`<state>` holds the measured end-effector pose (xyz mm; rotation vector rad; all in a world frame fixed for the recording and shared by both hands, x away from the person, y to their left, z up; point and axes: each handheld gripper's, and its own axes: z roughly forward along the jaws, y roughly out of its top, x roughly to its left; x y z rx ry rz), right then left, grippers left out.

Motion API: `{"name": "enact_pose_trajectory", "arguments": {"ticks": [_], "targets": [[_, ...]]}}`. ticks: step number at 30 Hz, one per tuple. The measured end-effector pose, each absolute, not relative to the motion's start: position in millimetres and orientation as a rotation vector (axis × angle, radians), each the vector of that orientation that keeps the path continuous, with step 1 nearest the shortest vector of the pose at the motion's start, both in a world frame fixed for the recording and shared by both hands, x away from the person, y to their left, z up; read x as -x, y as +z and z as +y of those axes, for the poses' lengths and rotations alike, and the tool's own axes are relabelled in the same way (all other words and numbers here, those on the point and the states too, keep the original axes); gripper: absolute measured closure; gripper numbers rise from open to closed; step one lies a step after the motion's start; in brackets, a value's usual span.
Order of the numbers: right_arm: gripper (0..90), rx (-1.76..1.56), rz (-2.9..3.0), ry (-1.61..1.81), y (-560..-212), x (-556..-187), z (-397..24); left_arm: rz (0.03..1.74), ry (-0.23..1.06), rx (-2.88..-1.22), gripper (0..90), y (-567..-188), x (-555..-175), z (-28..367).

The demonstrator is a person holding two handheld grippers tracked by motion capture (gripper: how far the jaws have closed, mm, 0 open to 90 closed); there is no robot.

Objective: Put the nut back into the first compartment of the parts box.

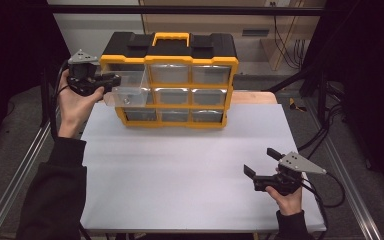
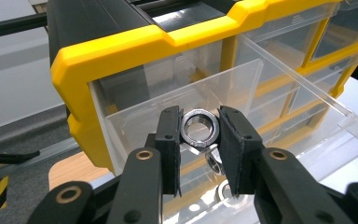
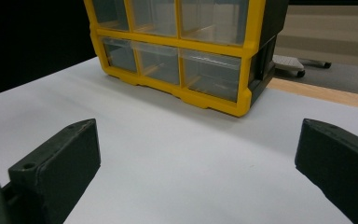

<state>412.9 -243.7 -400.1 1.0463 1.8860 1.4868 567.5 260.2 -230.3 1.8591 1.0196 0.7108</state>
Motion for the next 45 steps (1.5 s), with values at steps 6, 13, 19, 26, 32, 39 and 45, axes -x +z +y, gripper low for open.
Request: {"name": "enact_pose_trajectory", "arguments": {"ticks": [6,13,19,26,32,39,45], "targets": [[0.5,-1.049,1.886,1.487,-400.0,-412.8,-243.7,1.023,0.711,-1.857,69.4,-230.6,-567.8,260.4],[0.5,-1.044,1.885,1.491,-399.9,-412.7,-244.1,1.01,0.727,-1.814,60.6,-231.5,-564.2,261.9],[0.5,-1.048,1.886,1.488,-400.1,-412.8,-243.5,0.971,0.744,-1.764,45.7,-229.0,-557.2,263.3],[0.5,-1.049,1.885,1.49,-399.7,-412.4,-243.8,0.935,0.735,-1.718,22.7,-229.3,-545.9,263.2],[0.5,-1.044,1.884,1.494,-399.8,-412.6,-243.9,0.89,0.716,-1.696,15.6,-232.1,-532.4,261.4],[0.5,-1.05,1.885,1.491,-400.0,-412.6,-243.3,0.83,0.745,-1.706,7.2,-236.4,-514.8,255.3],[0.5,-1.05,1.885,1.491,-400.1,-412.9,-243.3,0.79,0.745,-1.701,4.8,-243.0,-502.7,252.3]]}}
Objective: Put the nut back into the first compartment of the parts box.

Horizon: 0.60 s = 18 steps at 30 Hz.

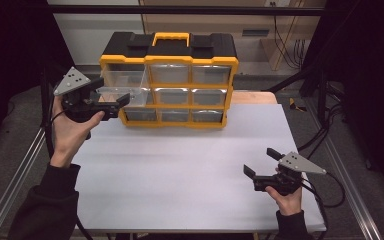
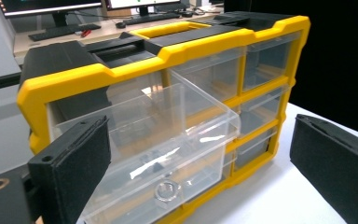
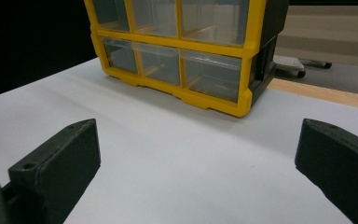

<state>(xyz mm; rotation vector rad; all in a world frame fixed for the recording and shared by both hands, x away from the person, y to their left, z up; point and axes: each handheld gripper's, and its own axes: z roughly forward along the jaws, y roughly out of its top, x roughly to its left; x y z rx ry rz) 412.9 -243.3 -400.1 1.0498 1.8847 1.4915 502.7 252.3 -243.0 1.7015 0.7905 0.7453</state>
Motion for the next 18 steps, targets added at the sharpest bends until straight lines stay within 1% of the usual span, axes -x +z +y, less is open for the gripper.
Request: {"name": "enact_pose_trajectory", "arguments": {"ticks": [9,18], "targets": [[0.5,-1.053,1.885,1.499,-399.3,-412.4,-244.0,0.761,0.745,-1.684,4.0,-258.1,-489.6,252.8],[0.5,-1.051,1.88,1.494,-399.4,-412.7,-244.4,0.766,0.744,-1.684,0.0,-274.8,-482.5,254.5]]}}
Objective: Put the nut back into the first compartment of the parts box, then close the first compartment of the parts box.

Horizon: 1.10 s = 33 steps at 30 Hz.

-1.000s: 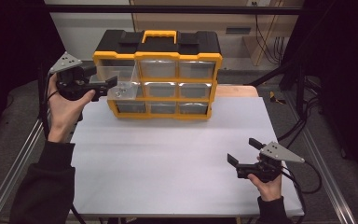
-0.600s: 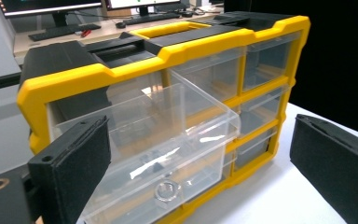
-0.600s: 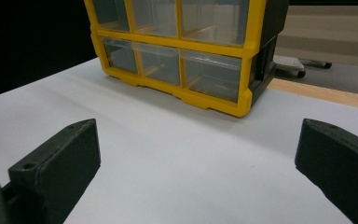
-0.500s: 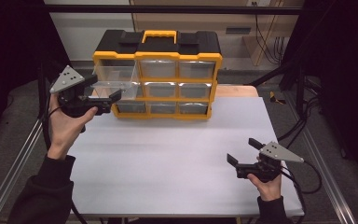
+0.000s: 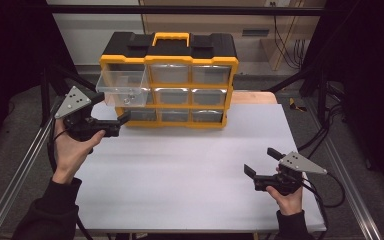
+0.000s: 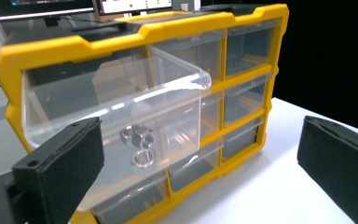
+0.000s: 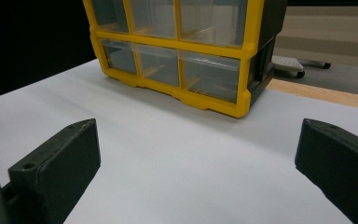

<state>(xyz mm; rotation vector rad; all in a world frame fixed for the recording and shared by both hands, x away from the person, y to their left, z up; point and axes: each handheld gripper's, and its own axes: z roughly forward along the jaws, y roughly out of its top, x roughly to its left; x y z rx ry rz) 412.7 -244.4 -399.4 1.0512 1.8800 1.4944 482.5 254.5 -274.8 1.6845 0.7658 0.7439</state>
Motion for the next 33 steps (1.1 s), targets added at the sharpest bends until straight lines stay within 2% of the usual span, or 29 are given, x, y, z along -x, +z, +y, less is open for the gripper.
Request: {"name": "enact_pose_trajectory", "arguments": {"ticks": [21,33], "targets": [[0.5,-1.045,1.884,1.492,-399.7,-413.1,-244.2,0.776,0.747,-1.686,0.7,-293.4,-485.0,253.7],[0.5,-1.048,1.88,1.497,-399.2,-412.7,-244.4,0.774,0.741,-1.668,10.1,-293.3,-491.5,250.7]]}}
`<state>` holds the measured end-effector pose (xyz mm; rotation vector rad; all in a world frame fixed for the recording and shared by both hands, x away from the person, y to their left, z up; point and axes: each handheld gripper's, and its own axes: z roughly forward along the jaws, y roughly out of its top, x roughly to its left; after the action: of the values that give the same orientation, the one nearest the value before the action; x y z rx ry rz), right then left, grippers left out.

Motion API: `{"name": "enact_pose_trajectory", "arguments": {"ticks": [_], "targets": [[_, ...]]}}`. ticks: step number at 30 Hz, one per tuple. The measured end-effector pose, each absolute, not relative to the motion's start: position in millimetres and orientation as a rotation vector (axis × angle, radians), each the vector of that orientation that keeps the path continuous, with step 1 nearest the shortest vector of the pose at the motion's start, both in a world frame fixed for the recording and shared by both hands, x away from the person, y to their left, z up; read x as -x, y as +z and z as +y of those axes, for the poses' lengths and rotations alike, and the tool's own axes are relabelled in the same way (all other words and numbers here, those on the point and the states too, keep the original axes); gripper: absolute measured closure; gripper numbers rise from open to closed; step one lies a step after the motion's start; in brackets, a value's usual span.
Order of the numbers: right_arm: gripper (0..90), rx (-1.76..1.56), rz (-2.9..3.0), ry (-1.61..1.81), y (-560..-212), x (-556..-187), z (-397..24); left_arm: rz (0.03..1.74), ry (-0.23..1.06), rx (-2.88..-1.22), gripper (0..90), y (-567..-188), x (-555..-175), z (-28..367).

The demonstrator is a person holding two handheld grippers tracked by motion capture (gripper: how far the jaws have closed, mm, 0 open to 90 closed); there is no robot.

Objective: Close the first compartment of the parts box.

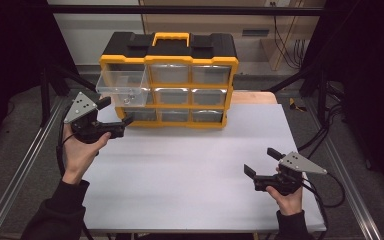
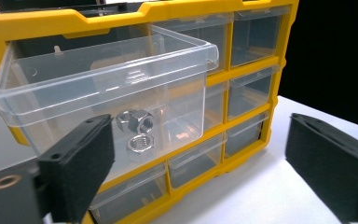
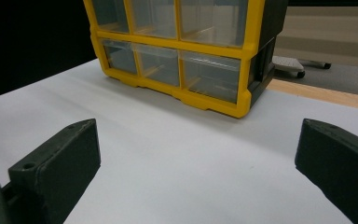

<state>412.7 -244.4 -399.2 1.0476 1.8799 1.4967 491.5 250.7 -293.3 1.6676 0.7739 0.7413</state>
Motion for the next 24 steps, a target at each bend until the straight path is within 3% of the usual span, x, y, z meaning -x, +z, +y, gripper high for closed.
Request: {"name": "enact_pose_trajectory", "arguments": {"ticks": [13,24], "targets": [[0.5,-1.05,1.881,1.496,-399.5,-412.3,-243.7,0.782,0.721,-1.688,31.2,-295.9,-498.0,248.0],[0.5,-1.044,1.884,1.499,-400.2,-413.1,-242.7,0.8,0.812,-1.686,61.3,-295.4,-501.4,250.5]]}}
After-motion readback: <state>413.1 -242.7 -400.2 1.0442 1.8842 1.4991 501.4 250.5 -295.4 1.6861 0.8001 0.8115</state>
